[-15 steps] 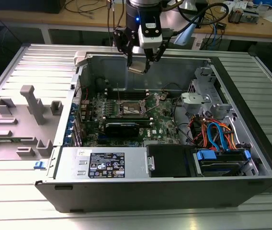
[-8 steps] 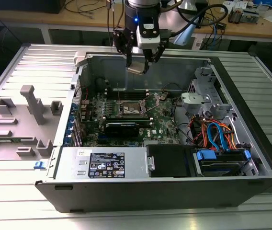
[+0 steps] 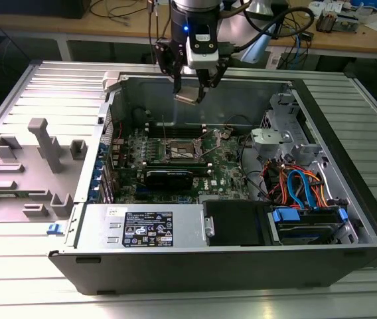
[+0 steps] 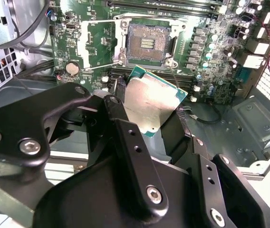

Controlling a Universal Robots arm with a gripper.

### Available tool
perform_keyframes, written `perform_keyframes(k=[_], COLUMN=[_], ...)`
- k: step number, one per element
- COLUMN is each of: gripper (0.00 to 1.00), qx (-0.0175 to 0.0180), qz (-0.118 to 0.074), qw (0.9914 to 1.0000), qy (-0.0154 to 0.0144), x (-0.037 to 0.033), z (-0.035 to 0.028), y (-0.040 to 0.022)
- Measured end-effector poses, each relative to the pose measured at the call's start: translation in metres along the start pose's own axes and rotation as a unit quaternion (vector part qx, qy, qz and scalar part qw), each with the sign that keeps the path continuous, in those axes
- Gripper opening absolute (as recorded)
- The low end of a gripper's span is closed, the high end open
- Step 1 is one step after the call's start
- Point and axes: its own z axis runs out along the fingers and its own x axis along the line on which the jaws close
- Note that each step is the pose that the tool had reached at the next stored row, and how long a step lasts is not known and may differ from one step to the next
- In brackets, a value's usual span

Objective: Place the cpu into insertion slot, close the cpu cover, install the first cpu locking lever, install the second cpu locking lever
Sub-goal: 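Place the cpu into insertion slot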

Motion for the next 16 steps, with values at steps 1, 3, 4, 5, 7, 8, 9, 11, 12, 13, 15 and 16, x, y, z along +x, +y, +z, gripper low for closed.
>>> perform_keyframes(k=[1,3,4,5,7,8,9,11,12,13,15,16], gripper=[0.54,0.54,0.54,0.54,0.54,0.54,0.54,0.54,0.54,0.54,0.54,0.54], qx=[0.0,-0.0001,-0.0001,-0.0001,-0.0002,-0.0003,-0.0002,-0.0004,-0.0004,-0.0005,-0.0005,-0.0006], qz=[0.002,0.005,0.006,0.007,0.011,0.013,0.014,0.021,0.024,0.026,0.03,0.032], qw=[1.0,0.99999,0.99998,0.99998,0.99994,0.99991,0.99989,0.99977,0.99972,0.99967,0.99953,0.99947], qy=[-0.0001,-0.0004,-0.0004,-0.0005,-0.0009,-0.0011,-0.0012,-0.0017,-0.0019,-0.0021,-0.0024,-0.0026], x=[0.0004,0.0011,0.0014,0.0016,0.0026,0.0031,0.0034,0.0037,0.0039,0.004,0.0043,0.0045], z=[0.0002,0.0006,0.0007,0.0008,0.0013,0.0015,0.0016,0.002,0.0022,0.0024,0.0028,0.0029], y=[-0.0003,-0.0009,-0.0011,-0.0013,-0.0022,-0.0025,-0.0027,-0.0029,-0.003,-0.003,-0.0032,-0.0033])
